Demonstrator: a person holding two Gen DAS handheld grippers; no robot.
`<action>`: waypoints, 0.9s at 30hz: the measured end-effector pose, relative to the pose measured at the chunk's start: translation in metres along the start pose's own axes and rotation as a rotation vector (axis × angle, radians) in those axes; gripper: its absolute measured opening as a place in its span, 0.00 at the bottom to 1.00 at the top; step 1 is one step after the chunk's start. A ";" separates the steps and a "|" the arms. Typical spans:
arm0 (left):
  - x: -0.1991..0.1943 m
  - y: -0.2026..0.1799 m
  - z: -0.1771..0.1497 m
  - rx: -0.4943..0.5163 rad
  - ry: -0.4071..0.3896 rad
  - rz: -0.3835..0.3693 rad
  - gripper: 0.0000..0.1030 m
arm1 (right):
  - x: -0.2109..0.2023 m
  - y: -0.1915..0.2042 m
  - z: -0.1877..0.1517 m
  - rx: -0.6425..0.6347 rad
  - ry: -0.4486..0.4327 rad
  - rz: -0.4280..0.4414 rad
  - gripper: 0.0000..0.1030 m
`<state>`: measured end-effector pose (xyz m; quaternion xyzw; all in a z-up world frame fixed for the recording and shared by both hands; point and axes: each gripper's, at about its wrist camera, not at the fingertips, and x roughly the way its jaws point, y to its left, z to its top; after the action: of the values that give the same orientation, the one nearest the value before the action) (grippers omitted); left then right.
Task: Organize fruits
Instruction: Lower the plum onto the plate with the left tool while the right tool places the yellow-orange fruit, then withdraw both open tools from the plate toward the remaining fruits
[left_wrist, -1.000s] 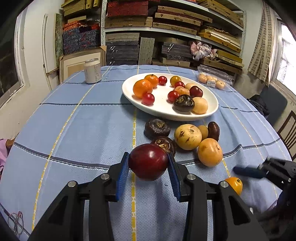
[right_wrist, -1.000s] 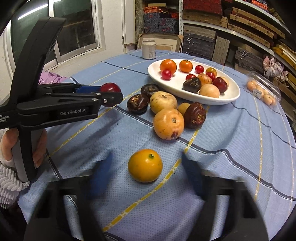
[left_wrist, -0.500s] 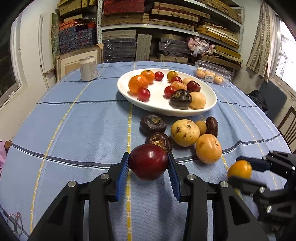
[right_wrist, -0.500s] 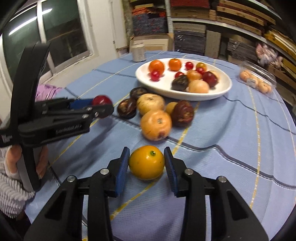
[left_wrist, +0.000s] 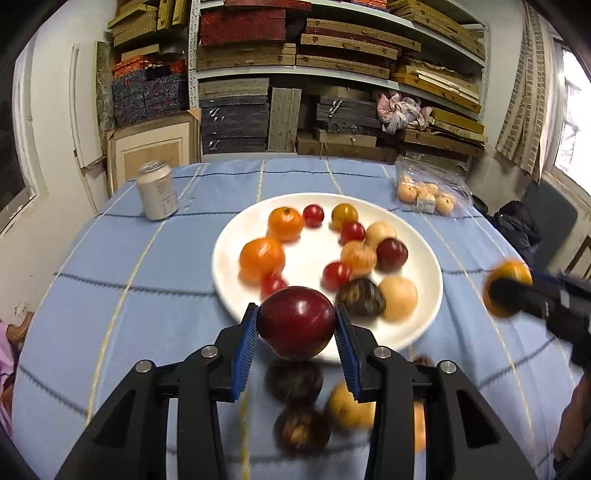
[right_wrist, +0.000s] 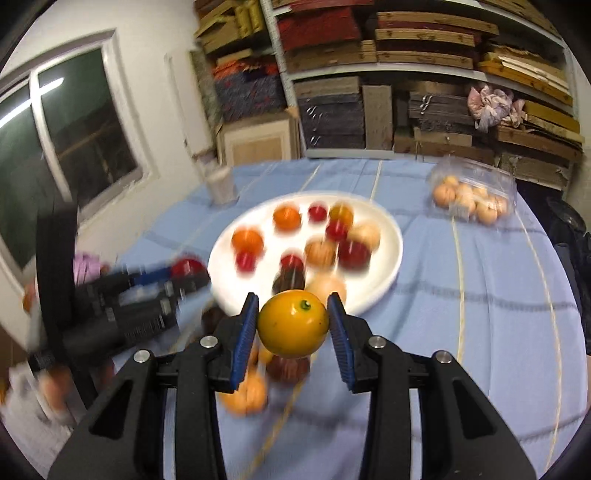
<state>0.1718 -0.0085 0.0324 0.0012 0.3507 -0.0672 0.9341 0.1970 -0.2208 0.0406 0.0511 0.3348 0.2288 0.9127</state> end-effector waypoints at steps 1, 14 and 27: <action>0.008 -0.003 0.004 0.002 0.004 -0.005 0.40 | 0.008 -0.002 0.010 0.008 0.011 0.001 0.37; 0.065 -0.008 0.004 0.025 0.047 -0.025 0.51 | 0.162 -0.006 0.067 0.051 0.192 -0.036 0.37; 0.042 -0.001 0.003 0.008 -0.038 0.030 0.90 | 0.114 -0.030 0.048 0.142 0.099 -0.032 0.76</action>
<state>0.2053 -0.0150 0.0070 0.0090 0.3327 -0.0544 0.9414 0.3152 -0.1932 0.0031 0.0987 0.3958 0.1920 0.8926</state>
